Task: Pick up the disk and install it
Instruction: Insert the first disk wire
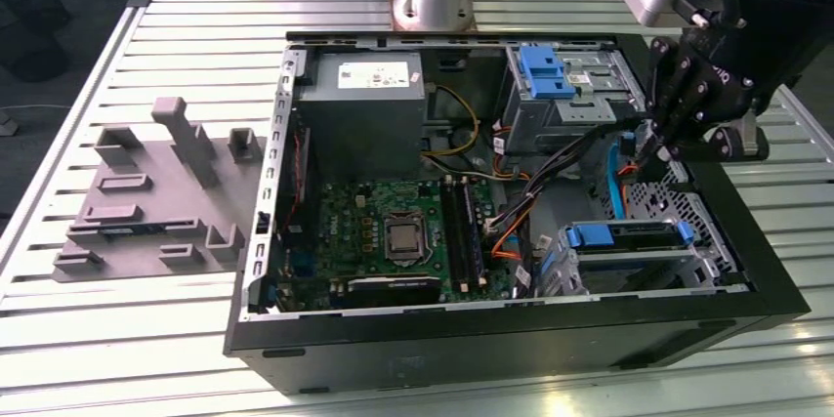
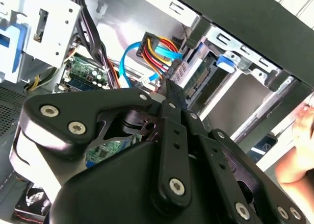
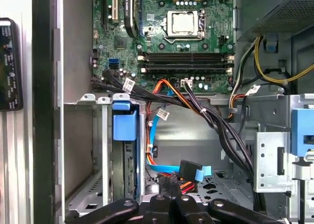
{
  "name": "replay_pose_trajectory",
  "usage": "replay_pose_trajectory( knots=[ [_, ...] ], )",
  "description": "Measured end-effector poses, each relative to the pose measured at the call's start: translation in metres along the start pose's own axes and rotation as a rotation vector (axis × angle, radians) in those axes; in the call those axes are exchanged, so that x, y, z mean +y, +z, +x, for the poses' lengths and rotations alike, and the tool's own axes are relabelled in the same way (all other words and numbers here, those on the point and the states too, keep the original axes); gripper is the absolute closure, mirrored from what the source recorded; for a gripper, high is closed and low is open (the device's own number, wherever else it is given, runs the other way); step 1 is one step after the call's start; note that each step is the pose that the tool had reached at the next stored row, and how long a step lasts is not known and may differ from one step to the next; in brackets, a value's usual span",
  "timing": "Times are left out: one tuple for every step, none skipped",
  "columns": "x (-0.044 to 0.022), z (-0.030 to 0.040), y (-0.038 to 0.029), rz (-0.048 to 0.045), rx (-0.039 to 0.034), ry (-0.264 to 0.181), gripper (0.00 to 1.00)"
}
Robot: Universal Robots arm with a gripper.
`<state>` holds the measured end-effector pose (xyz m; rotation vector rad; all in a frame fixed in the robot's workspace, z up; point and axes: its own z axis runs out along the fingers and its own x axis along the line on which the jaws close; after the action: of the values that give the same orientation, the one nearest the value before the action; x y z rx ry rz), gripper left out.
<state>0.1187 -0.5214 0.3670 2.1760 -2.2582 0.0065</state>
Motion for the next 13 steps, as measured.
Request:
replay_pose_trajectory(
  knots=[
    [-0.0005,-0.0019,0.0005,0.0000,0.0006,0.000,0.89],
    [-0.0010,-0.0034,0.0010,0.0001,0.0013,0.000,0.89],
    [-0.0011,-0.0039,0.0014,0.0001,0.0028,0.000,0.89],
    [-0.0012,-0.0039,0.0018,0.0007,0.0092,0.000,0.89],
    [-0.0012,-0.0039,0.0020,0.0018,0.0211,0.000,0.83],
    [-0.0012,-0.0039,0.0025,0.0030,0.0317,0.000,0.83],
    [-0.0012,-0.0040,0.0035,0.0037,0.0377,0.000,0.83],
    [-0.0012,-0.0041,0.0043,0.0039,0.0401,0.000,0.83],
    [-0.0012,-0.0042,0.0050,0.0040,0.0405,0.000,0.83],
    [-0.0012,-0.0044,0.0056,0.0040,0.0408,0.000,0.83],
    [-0.0012,-0.0045,0.0061,0.0040,0.0407,0.000,0.83],
    [-0.0012,-0.0047,0.0064,0.0040,0.0405,0.000,0.83],
    [-0.0012,-0.0047,0.0064,0.0040,0.0406,0.000,0.83]
  ],
)
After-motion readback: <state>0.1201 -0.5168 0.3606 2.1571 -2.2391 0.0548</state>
